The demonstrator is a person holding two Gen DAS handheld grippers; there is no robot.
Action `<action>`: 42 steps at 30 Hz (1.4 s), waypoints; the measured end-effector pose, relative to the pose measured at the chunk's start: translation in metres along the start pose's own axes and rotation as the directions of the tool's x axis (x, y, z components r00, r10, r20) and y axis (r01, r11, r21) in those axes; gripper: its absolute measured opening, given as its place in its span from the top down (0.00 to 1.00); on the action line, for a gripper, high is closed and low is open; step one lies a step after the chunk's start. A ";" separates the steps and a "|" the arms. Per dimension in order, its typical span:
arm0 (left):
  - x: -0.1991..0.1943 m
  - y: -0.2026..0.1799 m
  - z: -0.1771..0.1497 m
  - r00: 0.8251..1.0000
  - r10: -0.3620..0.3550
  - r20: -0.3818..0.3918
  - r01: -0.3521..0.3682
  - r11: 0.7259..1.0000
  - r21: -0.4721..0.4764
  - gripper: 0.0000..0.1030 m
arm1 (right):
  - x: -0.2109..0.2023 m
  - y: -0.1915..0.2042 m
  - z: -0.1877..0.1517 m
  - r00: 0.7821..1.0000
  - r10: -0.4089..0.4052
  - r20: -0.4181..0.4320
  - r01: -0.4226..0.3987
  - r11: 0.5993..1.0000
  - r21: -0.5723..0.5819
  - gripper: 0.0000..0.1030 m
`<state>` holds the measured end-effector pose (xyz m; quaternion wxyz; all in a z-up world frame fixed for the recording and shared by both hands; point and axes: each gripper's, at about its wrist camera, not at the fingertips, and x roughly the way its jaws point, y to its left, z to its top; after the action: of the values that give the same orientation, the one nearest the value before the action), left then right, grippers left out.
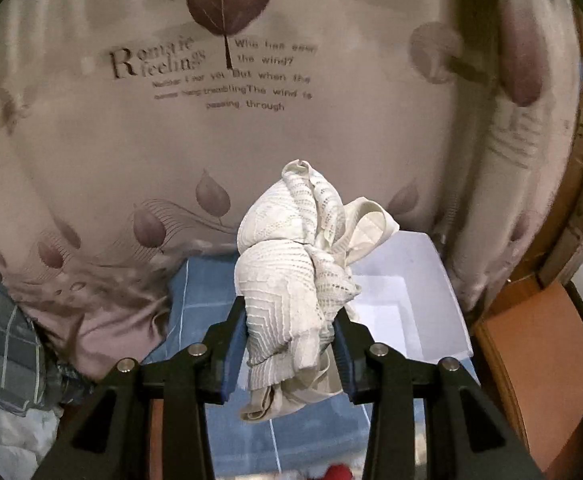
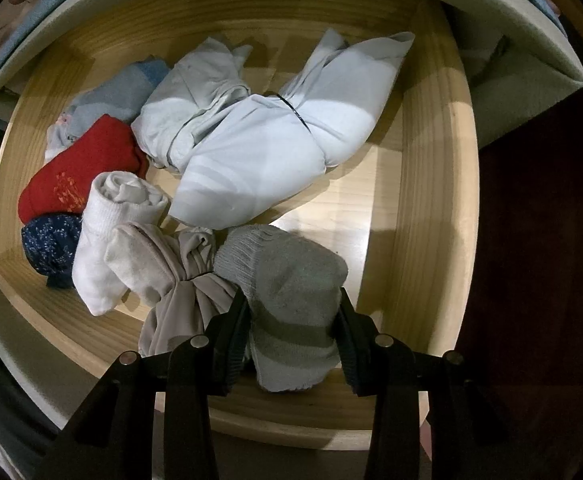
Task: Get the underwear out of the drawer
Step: 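Carry the cream underwear into the white box and open the left gripper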
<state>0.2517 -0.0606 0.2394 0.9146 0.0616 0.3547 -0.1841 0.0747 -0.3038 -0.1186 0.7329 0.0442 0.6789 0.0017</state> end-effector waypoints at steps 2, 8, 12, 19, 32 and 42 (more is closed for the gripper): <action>0.029 0.000 0.008 1.000 0.014 -0.024 -0.014 1.000 0.007 0.62 | -0.001 0.001 0.000 1.000 0.001 0.002 -0.001 1.000 -0.001 0.64; 0.100 -0.005 -0.001 0.991 0.051 -0.121 -0.051 0.999 0.005 0.62 | 0.001 0.000 0.002 1.000 0.011 0.001 -0.011 1.000 0.003 0.64; 0.128 -0.010 -0.016 0.981 0.073 -0.178 -0.070 0.997 0.024 0.62 | 0.002 -0.001 0.003 1.000 0.011 0.000 -0.011 1.000 0.000 0.64; 0.154 -0.004 -0.044 0.951 0.111 -0.287 -0.110 0.994 0.020 0.62 | 0.006 -0.001 0.006 1.000 0.021 -0.006 -0.021 1.000 0.006 0.64; 0.133 -0.004 -0.081 0.918 0.171 -0.358 -0.183 0.983 0.002 0.62 | 0.009 0.006 0.006 1.000 0.016 -0.008 -0.016 1.000 0.002 0.64; 0.124 -0.001 -0.089 0.918 0.183 -0.353 -0.197 0.980 -0.004 0.58 | 0.009 0.003 0.005 1.000 0.015 -0.009 -0.015 1.000 0.007 0.64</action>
<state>0.2799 -0.0766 0.0897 0.8513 0.1095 0.5078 -0.0737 0.0805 -0.3007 -0.1269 0.7297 0.0519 0.6818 0.0049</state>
